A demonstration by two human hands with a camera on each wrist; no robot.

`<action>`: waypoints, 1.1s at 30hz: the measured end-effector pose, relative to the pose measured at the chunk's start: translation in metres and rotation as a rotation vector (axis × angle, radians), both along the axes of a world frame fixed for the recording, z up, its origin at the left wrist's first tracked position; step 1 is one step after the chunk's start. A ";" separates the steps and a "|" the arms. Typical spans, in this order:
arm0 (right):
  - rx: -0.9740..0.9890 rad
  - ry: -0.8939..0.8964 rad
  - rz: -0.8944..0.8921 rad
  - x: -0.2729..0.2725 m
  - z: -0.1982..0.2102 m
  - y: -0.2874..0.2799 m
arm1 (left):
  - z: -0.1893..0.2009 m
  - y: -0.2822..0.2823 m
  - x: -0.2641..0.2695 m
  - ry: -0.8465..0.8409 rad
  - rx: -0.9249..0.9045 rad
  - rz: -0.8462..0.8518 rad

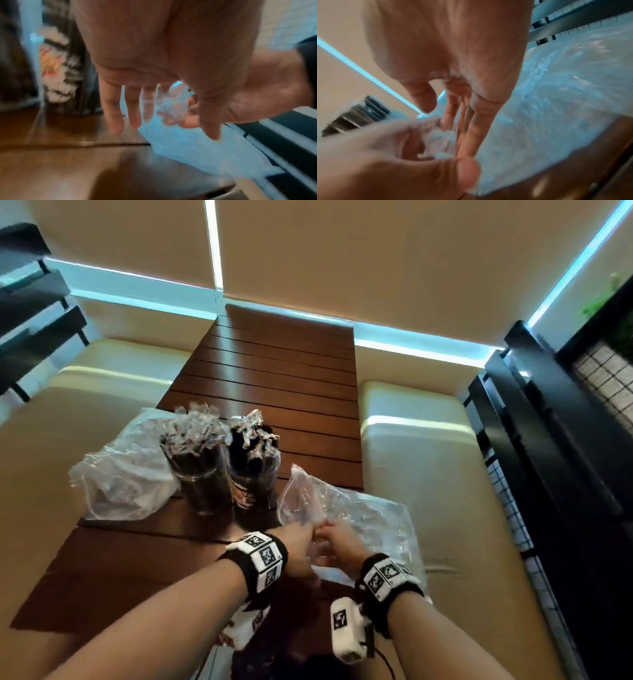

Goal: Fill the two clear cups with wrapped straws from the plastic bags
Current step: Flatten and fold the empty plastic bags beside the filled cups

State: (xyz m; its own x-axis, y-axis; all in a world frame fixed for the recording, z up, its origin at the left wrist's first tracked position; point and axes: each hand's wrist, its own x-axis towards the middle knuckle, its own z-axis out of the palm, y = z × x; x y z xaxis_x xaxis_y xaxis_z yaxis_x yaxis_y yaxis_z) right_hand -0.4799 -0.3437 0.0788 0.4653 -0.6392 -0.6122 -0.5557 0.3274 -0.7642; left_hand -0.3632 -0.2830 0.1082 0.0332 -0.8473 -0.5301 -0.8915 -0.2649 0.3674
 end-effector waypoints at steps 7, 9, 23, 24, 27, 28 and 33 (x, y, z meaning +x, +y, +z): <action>-0.736 0.585 0.493 -0.056 0.013 -0.020 | -0.013 -0.009 0.032 -0.012 -0.235 0.199; -0.583 0.684 0.616 -0.072 -0.002 -0.013 | -0.007 -0.011 0.035 -0.137 -0.339 0.185; -0.117 0.308 0.219 0.001 -0.034 -0.014 | -0.050 0.032 -0.007 -0.103 -0.090 -0.472; -0.143 0.275 0.219 0.000 -0.033 -0.015 | -0.055 0.036 -0.007 -0.119 -0.066 -0.464; -0.442 0.468 0.385 -0.012 -0.025 -0.017 | -0.065 0.035 0.000 -0.153 -0.043 -0.427; -0.513 0.552 0.463 -0.019 -0.027 -0.017 | -0.067 0.032 0.003 -0.163 -0.037 -0.410; -0.549 0.722 0.623 -0.056 -0.056 0.000 | -0.076 0.010 0.019 -0.268 -0.013 -0.321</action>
